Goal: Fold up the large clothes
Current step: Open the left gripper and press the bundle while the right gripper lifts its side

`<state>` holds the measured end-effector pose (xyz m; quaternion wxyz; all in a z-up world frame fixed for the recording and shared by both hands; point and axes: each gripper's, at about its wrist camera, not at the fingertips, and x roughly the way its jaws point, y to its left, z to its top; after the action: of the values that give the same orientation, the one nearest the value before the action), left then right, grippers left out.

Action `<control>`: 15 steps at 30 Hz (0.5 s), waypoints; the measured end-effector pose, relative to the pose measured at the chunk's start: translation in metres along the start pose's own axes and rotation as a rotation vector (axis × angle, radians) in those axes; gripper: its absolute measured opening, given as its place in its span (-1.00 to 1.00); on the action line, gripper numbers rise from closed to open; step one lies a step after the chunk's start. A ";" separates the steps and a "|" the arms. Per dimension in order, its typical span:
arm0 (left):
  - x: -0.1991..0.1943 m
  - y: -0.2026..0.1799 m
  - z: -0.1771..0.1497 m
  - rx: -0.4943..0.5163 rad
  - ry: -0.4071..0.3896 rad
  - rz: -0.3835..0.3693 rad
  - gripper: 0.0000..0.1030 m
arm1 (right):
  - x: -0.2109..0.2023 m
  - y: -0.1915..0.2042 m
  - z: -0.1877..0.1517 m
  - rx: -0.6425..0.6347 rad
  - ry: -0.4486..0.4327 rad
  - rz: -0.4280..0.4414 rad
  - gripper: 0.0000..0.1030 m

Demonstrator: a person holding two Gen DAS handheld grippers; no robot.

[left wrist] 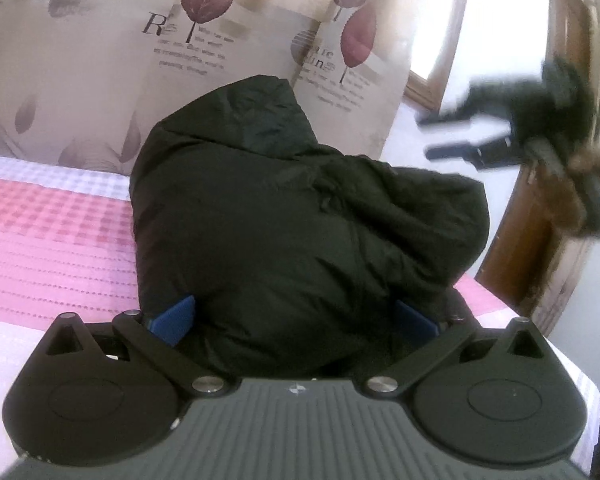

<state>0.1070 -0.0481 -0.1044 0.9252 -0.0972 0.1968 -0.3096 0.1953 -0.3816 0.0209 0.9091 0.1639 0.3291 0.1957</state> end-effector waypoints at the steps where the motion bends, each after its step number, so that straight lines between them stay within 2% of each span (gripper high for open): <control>1: 0.000 0.000 -0.001 0.002 0.000 -0.003 1.00 | 0.014 0.015 0.001 -0.041 0.030 -0.008 0.76; 2: 0.000 0.001 -0.001 0.001 0.000 -0.005 1.00 | 0.030 0.029 0.001 -0.086 0.052 -0.025 0.87; 4: 0.000 0.002 -0.001 -0.003 -0.001 -0.010 1.00 | 0.070 0.049 0.002 -0.159 0.116 -0.064 0.87; 6: 0.000 0.002 -0.003 -0.001 -0.004 -0.008 1.00 | 0.109 0.061 0.000 -0.164 0.176 -0.035 0.78; 7: 0.000 0.002 -0.003 0.003 -0.004 -0.006 1.00 | 0.126 0.067 -0.001 -0.188 0.206 -0.021 0.55; 8: 0.001 0.002 -0.003 0.005 -0.003 -0.002 1.00 | 0.144 0.077 -0.006 -0.237 0.246 -0.048 -0.50; 9: 0.002 0.001 -0.003 0.011 -0.004 0.003 1.00 | 0.157 0.088 -0.015 -0.288 0.279 -0.093 -0.61; 10: 0.003 0.001 -0.003 0.013 0.001 0.018 1.00 | 0.162 0.098 -0.021 -0.352 0.272 -0.113 -0.68; 12: 0.001 0.006 -0.002 -0.008 0.009 0.037 1.00 | 0.146 0.121 -0.028 -0.482 0.219 -0.106 -0.82; 15: -0.006 0.014 -0.002 -0.077 -0.003 0.040 1.00 | 0.096 0.119 -0.021 -0.458 0.100 -0.061 -0.86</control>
<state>0.1090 -0.0339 -0.1087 0.9270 -0.1293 0.2089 -0.2833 0.2195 -0.2300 0.0052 0.9107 -0.0663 0.3255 0.2456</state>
